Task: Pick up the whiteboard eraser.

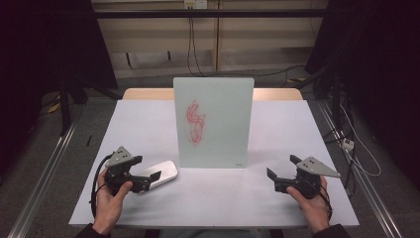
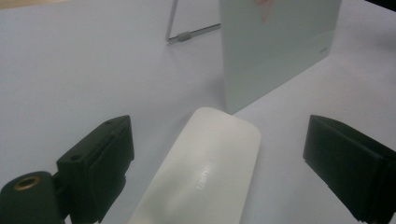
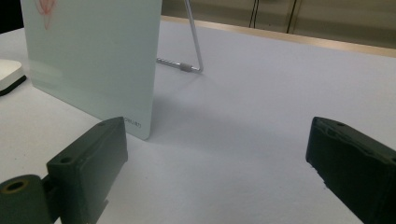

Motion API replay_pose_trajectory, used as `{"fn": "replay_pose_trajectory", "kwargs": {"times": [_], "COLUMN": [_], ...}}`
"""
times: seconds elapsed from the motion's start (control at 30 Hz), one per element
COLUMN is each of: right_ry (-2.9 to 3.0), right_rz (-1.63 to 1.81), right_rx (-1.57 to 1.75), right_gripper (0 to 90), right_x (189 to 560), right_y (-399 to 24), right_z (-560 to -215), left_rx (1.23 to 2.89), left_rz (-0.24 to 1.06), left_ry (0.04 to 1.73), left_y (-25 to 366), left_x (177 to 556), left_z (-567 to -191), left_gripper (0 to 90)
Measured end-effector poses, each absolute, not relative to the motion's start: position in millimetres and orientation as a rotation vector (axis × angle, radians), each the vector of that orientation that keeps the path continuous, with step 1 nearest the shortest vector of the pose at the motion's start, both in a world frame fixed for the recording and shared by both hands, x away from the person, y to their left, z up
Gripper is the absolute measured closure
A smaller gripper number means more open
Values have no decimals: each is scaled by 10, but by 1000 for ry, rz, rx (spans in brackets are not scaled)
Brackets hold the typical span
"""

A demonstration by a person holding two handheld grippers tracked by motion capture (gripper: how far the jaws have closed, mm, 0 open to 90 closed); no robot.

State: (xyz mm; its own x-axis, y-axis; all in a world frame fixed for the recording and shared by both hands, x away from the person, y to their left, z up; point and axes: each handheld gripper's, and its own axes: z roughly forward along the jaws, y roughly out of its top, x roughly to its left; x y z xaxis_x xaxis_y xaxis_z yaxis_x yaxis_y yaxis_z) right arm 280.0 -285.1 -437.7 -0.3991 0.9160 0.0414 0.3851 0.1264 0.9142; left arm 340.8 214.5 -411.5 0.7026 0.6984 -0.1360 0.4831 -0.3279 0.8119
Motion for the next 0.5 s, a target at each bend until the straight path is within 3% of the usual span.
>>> {"fn": "replay_pose_trajectory", "kwargs": {"times": [0.5], "right_ry": [1861], "right_rz": [1248], "right_rx": [1260], "right_gripper": [52], "right_x": [2807], "right_y": [-2849], "right_z": [-4378], "left_rx": [2130], "left_rz": [228], "left_ry": [799], "left_y": [2072], "left_x": [3577], "left_z": [-4008], "left_gripper": [75]}}
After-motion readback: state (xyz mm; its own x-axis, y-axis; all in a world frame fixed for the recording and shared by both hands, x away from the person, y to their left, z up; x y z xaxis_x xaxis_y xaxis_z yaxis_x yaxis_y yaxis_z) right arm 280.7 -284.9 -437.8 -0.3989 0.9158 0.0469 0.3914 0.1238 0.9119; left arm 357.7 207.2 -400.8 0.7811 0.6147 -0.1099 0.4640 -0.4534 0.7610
